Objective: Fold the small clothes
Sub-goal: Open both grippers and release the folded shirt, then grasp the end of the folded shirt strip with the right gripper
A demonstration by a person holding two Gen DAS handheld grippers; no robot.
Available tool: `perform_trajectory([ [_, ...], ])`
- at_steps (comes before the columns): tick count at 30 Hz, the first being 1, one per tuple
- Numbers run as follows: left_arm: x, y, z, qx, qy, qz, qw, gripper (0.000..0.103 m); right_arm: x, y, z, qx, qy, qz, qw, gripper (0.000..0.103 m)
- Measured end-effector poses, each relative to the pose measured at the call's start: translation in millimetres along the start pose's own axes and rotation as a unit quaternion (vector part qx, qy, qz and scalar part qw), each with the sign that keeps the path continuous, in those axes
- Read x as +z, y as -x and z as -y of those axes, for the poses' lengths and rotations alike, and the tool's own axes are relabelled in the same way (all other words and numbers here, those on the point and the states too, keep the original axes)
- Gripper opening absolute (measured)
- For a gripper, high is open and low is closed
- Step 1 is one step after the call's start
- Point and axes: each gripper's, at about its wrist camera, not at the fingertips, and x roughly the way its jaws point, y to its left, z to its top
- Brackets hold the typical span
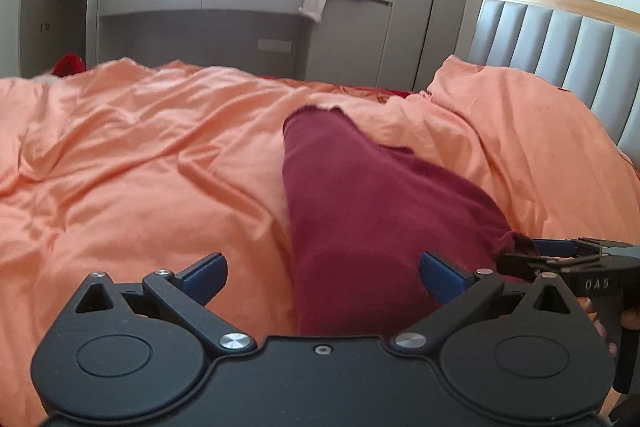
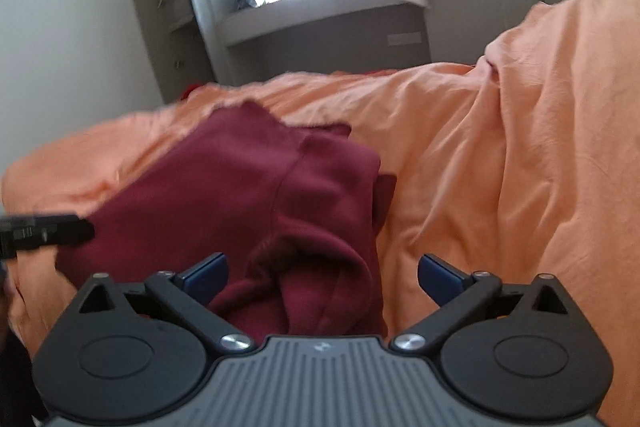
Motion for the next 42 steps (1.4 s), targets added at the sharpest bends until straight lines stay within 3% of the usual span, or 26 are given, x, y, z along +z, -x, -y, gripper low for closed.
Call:
perform_trajectory([
  [10, -16, -15, -9, 0.002, 0.0, -0.021, 0.9998, 0.103, -6, -8, 9, 0.02, -0.036, -0.028, 0.999, 0.103],
  [15, -17, -15, -6, 0.008, -0.011, -0.017, 0.9998, 0.103, 5, 8, 15, 0.013, -0.058, 0.038, 0.998, 0.103],
  [19, -18, -14, -5, 0.01, -0.013, -0.013, 0.9998, 0.103, 11, 3, 29, -0.022, -0.14, 0.07, 0.987, 0.103],
  [23, -18, -13, -6, 0.008, -0.007, -0.016, 0.9998, 0.103, 11, -16, 49, -0.074, -0.197, 0.033, 0.977, 0.103],
  [28, -18, -13, -9, 0.001, -0.007, -0.017, 0.9998, 0.103, 9, -20, 49, -0.093, -0.139, -0.015, 0.986, 0.103],
  [31, -18, -14, -10, -0.003, -0.004, -0.02, 0.9998, 0.103, 4, -18, 41, -0.082, -0.086, -0.039, 0.992, 0.103],
  [34, -18, -14, -11, -0.005, -0.004, -0.022, 0.9997, 0.103, 3, -10, 38, -0.08, -0.061, -0.043, 0.994, 0.103],
  [39, -18, -14, -10, -0.002, -0.004, -0.02, 0.9998, 0.103, 7, 4, 42, -0.077, -0.049, -0.032, 0.995, 0.103],
  [42, -19, -13, -10, -0.001, -0.005, -0.019, 0.9998, 0.103, 10, 12, 44, -0.075, -0.071, 0.01, 0.995, 0.103],
])
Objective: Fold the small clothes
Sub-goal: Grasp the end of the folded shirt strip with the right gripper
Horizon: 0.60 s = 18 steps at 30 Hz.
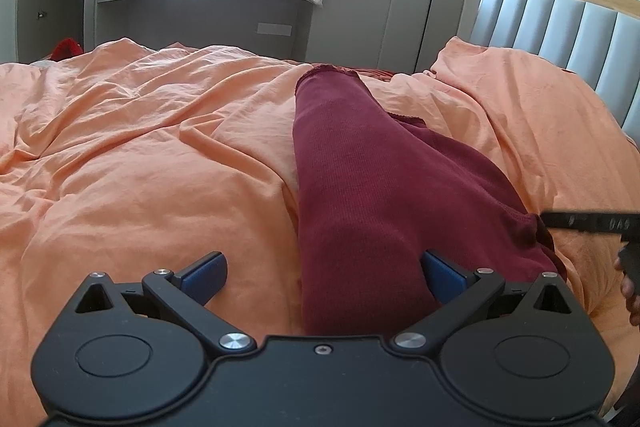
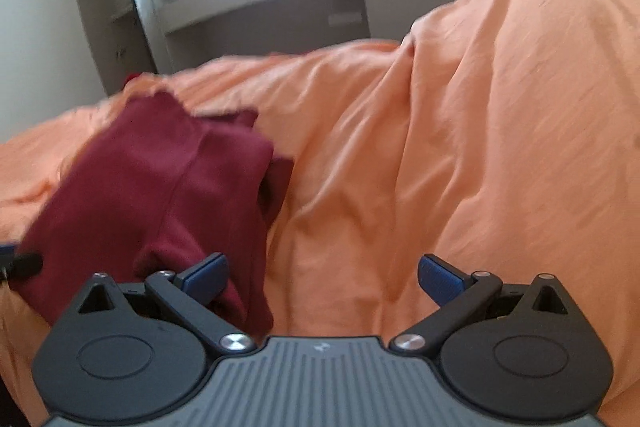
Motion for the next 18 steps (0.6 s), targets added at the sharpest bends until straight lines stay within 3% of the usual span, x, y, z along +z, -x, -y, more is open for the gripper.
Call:
perform_trajectory([
  [5, 0, 1, 1, 0.001, 0.0, 0.0, 1.0, 0.103, 4, -12, 10, 0.052, -0.09, 0.033, 0.994, 0.103],
  [9, 5, 2, -2, -0.009, 0.012, -0.005, 0.9999, 0.103, 0, -40, 15, 0.122, -0.163, -0.003, 0.979, 0.103],
  [14, 18, 3, -1, -0.014, 0.006, 0.001, 0.9999, 0.103, -6, -62, 18, 0.156, -0.214, -0.036, 0.964, 0.103],
  [18, 30, 1, 6, -0.007, -0.009, 0.015, 0.9998, 0.103, -10, -70, 23, 0.168, -0.247, -0.031, 0.954, 0.103],
])
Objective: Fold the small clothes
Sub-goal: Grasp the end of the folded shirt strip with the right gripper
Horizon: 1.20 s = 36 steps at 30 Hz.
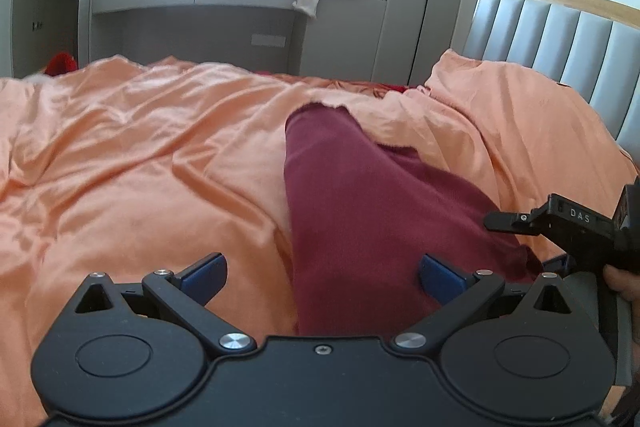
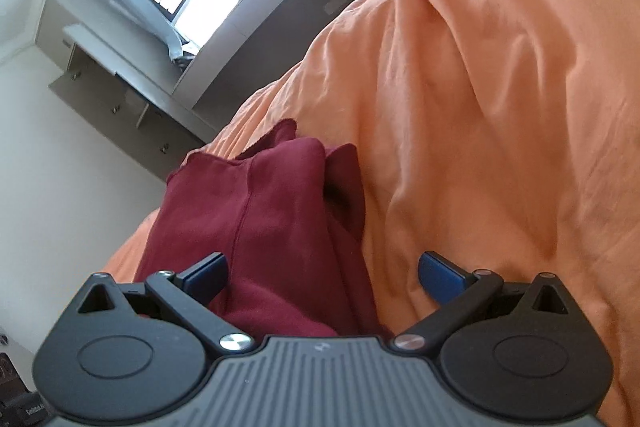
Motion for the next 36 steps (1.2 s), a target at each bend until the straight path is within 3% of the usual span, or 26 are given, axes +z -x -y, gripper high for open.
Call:
perform_trajectory([
  [6, 20, -18, 1, 0.003, -0.002, -0.004, 1.0, 0.102, 10, 9, 15, 0.087, -0.081, 0.031, 0.992, 0.103],
  [10, 27, -31, 2, 0.021, -0.023, -0.01, 0.9995, 0.103, 19, 1, 16, 0.102, -0.083, 0.041, 0.99, 0.103],
  [14, 22, -40, 0, 0.03, -0.041, -0.023, 0.9985, 0.103, 23, -22, 19, 0.079, -0.085, 0.014, 0.993, 0.103],
  [20, 10, -43, -11, 0.018, -0.01, -0.024, 0.9995, 0.103, 16, -41, 5, 0.03, -0.029, 0.001, 0.999, 0.103],
  [26, 9, -45, -13, 0.015, -0.006, -0.025, 0.9996, 0.103, 15, -40, -11, 0.011, 0.022, 0.015, 1.0, 0.103],
  [33, 8, -46, -12, 0.013, -0.007, -0.022, 0.9997, 0.103, 22, -48, -15, 0.003, 0.041, 0.015, 0.999, 0.08],
  [36, 8, -46, -11, 0.012, -0.01, -0.021, 0.9997, 0.103, 21, -46, -18, -0.003, 0.062, 0.013, 0.998, 0.075],
])
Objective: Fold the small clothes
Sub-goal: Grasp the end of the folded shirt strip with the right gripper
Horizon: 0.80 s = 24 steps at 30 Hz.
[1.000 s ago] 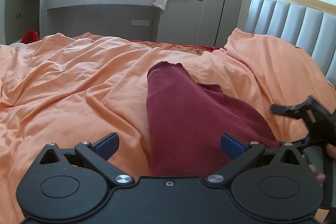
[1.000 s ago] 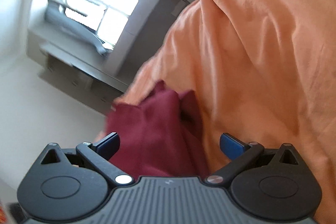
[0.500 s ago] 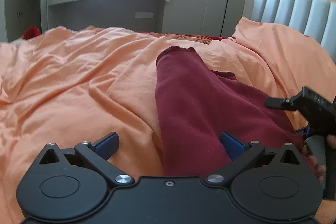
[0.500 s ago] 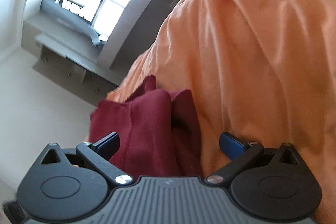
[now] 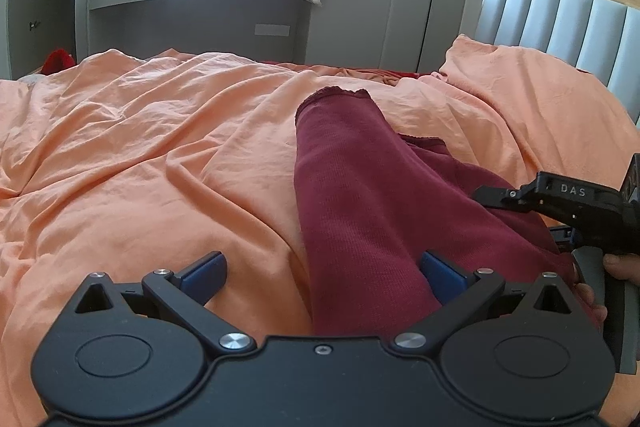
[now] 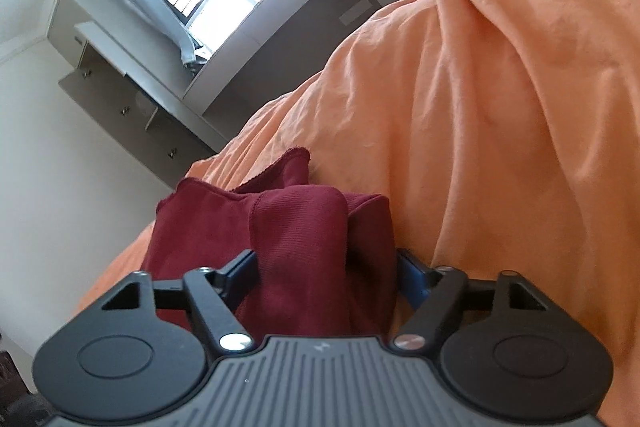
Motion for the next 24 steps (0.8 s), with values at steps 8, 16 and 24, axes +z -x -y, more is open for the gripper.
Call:
perform_trajectory([
  [8, -2, 1, -3, -0.01, 0.002, 0.004, 0.9999, 0.103, -3, 6, -2, 0.001, 0.019, 0.005, 1.0, 0.068],
  [16, -9, 11, -18, -0.088, 0.021, 0.026, 0.9955, 0.103, -11, 16, -23, -0.015, 0.099, 0.037, 0.994, 0.05],
  [24, -5, 6, -19, -0.124, 0.025, -0.01, 0.9919, 0.103, -15, 21, -33, -0.028, 0.115, 0.042, 0.992, 0.051],
])
